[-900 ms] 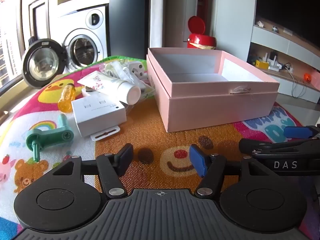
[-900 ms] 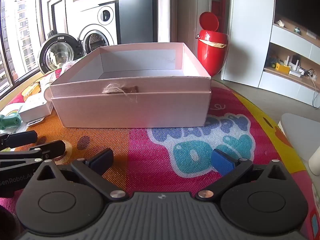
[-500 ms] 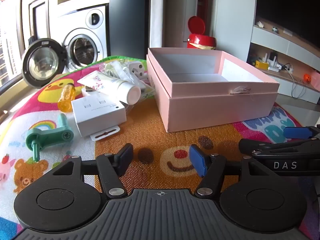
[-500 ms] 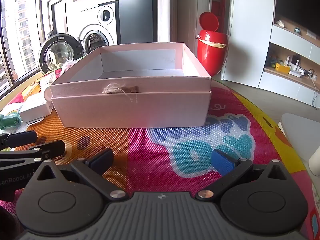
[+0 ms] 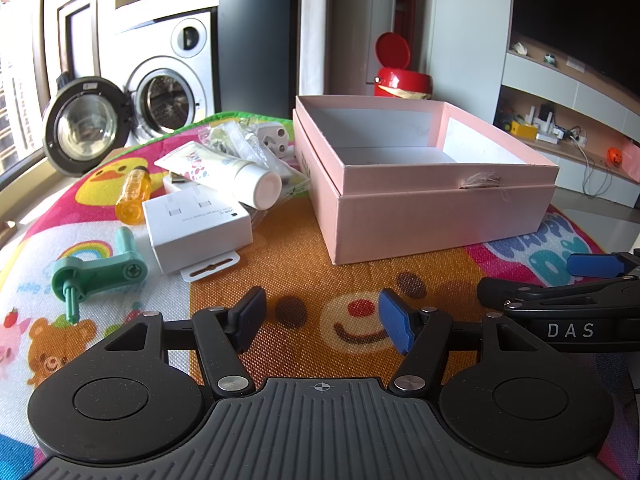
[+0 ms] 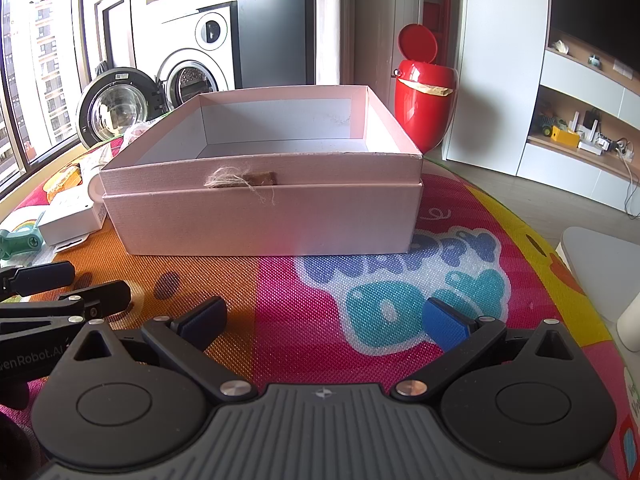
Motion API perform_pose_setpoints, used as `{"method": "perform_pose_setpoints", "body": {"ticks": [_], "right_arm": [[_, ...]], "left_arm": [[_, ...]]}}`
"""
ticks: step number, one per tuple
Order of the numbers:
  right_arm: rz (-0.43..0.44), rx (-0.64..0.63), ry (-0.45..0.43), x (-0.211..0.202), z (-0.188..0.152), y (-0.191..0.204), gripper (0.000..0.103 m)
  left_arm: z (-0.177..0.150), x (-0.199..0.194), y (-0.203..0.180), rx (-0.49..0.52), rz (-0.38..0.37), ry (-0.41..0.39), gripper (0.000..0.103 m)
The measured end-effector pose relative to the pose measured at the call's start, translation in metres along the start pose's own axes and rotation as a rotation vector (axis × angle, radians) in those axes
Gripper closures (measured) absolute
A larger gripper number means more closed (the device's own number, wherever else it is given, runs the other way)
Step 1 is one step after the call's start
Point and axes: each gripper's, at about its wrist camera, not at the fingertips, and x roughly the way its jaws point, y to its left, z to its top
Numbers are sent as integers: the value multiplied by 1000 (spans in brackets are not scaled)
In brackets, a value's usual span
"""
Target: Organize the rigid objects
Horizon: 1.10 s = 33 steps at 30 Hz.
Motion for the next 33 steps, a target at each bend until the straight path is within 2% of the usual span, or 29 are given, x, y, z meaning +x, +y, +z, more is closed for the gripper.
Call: {"method": "perform_pose_setpoints", "body": {"ticks": [33], "right_arm": [[0,0,1,0,2,1,0]], "left_arm": [[-1,1,-2,16,12,1,35]]}}
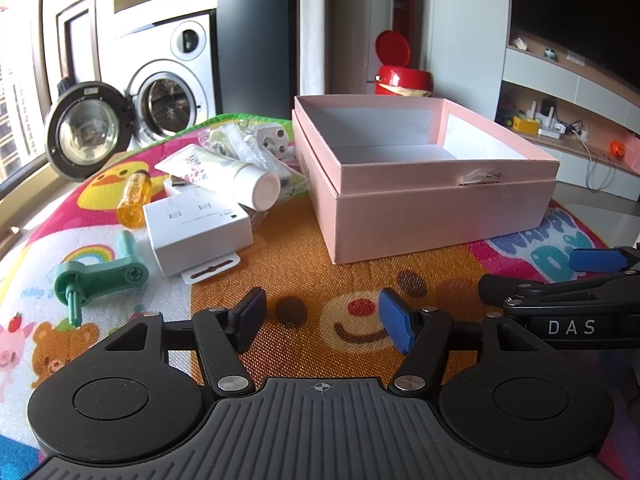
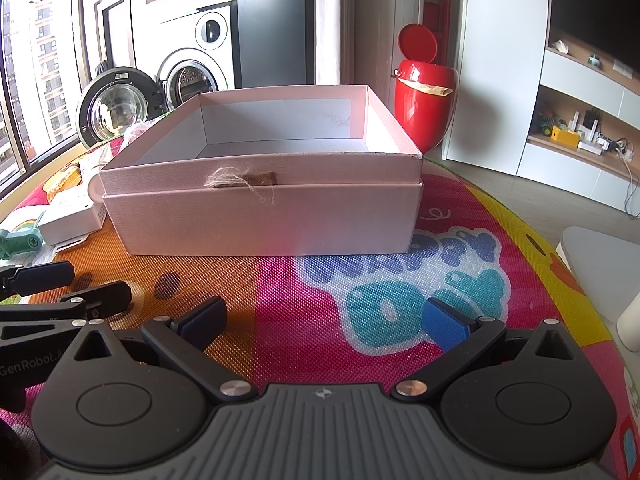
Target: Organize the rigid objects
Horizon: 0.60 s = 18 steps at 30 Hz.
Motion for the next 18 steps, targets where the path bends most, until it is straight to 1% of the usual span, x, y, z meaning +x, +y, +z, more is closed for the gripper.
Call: {"method": "perform_pose_setpoints", "body": {"ticks": [18], "right_arm": [[3,3,1,2,1,-1,0]], "left_arm": [[0,0,0,1,1,0,35]]}}
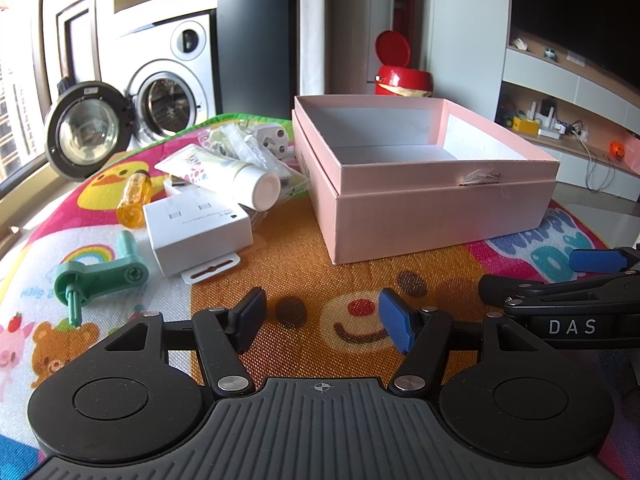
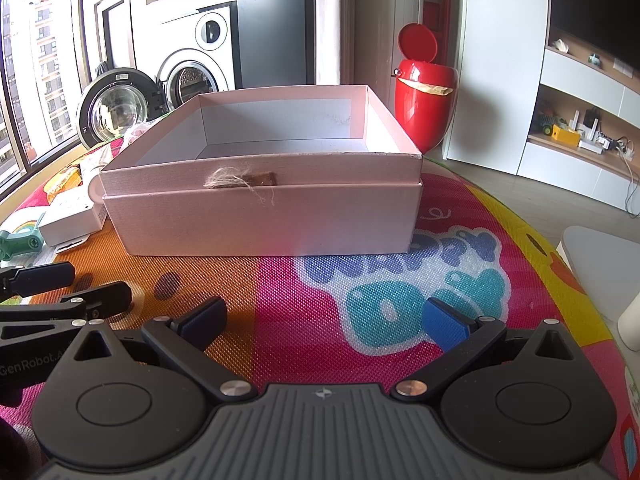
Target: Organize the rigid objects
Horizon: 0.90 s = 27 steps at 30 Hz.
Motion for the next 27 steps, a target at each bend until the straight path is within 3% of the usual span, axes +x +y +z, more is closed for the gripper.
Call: {"method": "perform_pose_setpoints", "body": {"ticks": [13,17,20,23,25,27], "right_arm": [[4,1,1,-2,-1,0,0],[28,-15,19,-2,1,-4,0],[55,-37,49,-3,4,-7,0],[59,-52,69,-1,7,-7,0],[61,-70,78,-1,8,-6,0],[72,-81,88,1,10,-7,0]], "left_arm": [[0,0,0,-1,-1,0,35],[1,-11,7,-14,-52,-12,51],[6,-38,25,46,-108,-82,48],[18,-55,58,129,-44,-146,48],[29,-56,90,135,-30,-141,51],[38,-48,119,141,-49,-85,51]]}}
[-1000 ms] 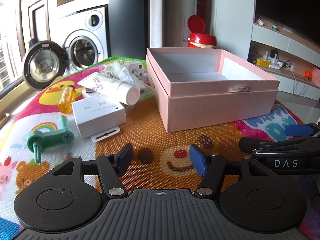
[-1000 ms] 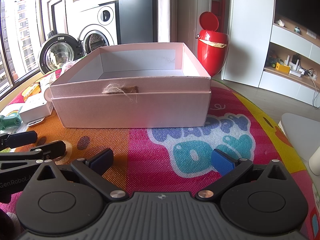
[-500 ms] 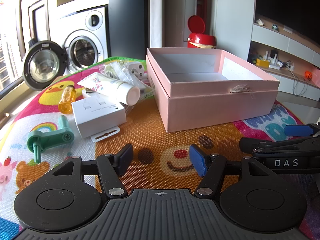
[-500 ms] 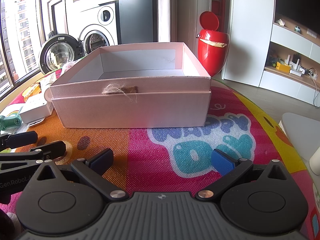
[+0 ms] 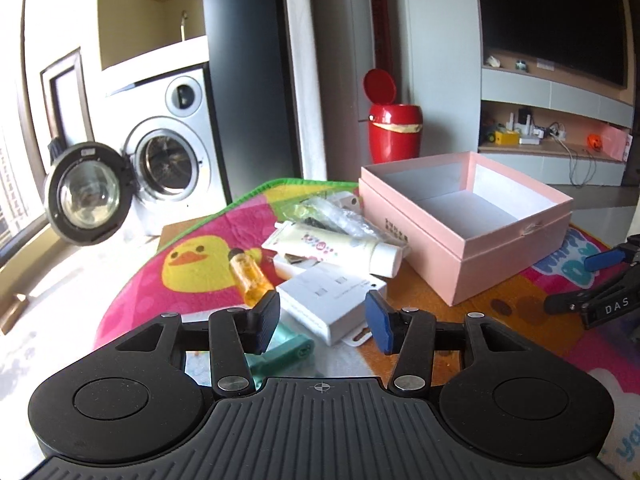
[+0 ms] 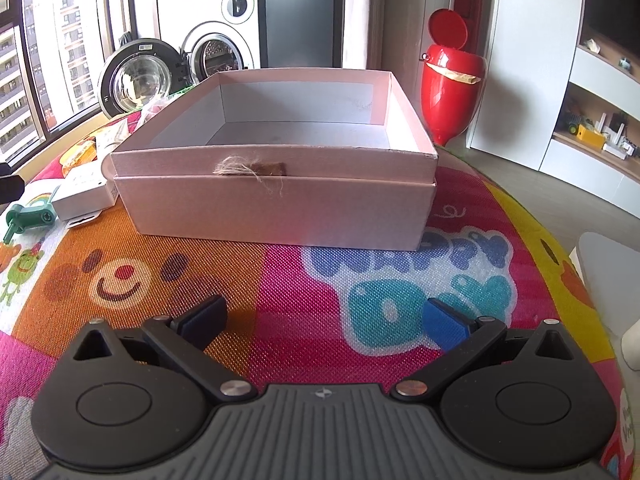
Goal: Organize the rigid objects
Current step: 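Grasp the teal part with left tool while right tool grasps the amber bottle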
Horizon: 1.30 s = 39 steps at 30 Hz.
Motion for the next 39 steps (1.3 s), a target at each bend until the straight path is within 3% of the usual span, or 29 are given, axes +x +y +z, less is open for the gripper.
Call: {"method": "perform_pose_setpoints", "body": {"ticks": [5,8,10,11,12,13,17,18,19,21,23,27,29,33,35,37,39], "right_arm": [[11,-20,15,-1,2,-1,0],[22,-32,13,-1,3,-1,0],[42,-60,20,-3,5,1,2],[60,-86,16,-6,7,4,7],[84,-129,8,-10,10,11,22],[101,-173,-10,-16,16,20,34],[183,-307,-138,-41,55,69,38],[217,-317,-141,-42,66,80,44],[271,-326,-121,-37,85,97,51],[350,-343,-85,-22,113,129,54],[376,-380,-60,-4,131,162,54],[424,-337,83,50,156,225,62],[394,-315,122,73,161,247,63],[228,-371,179,118,159,284,65],[228,-367,163,119,159,284,66],[275,-392,180,110,160,283,76],[329,-375,155,86,159,272,76]], "left_arm": [[-13,33,33,2,-50,126,51],[-18,50,35,-28,-52,157,52],[-24,52,33,-40,-53,152,59],[-27,49,33,-47,-55,140,70],[-30,44,33,-55,-59,134,79],[-32,38,31,-64,-62,126,80],[-44,6,25,-91,-54,105,84],[-47,1,24,-102,-44,105,86],[-49,-2,23,-113,-38,105,86],[-54,-4,22,-138,-28,101,86],[-56,-4,23,-158,-26,89,86],[-61,4,33,-263,-54,99,80],[-62,4,37,-302,-61,91,80],[-64,4,39,-333,-67,88,80],[-64,4,38,-327,-63,91,80],[-63,4,37,-317,-59,92,80],[-64,3,36,-314,-59,81,82]]}}
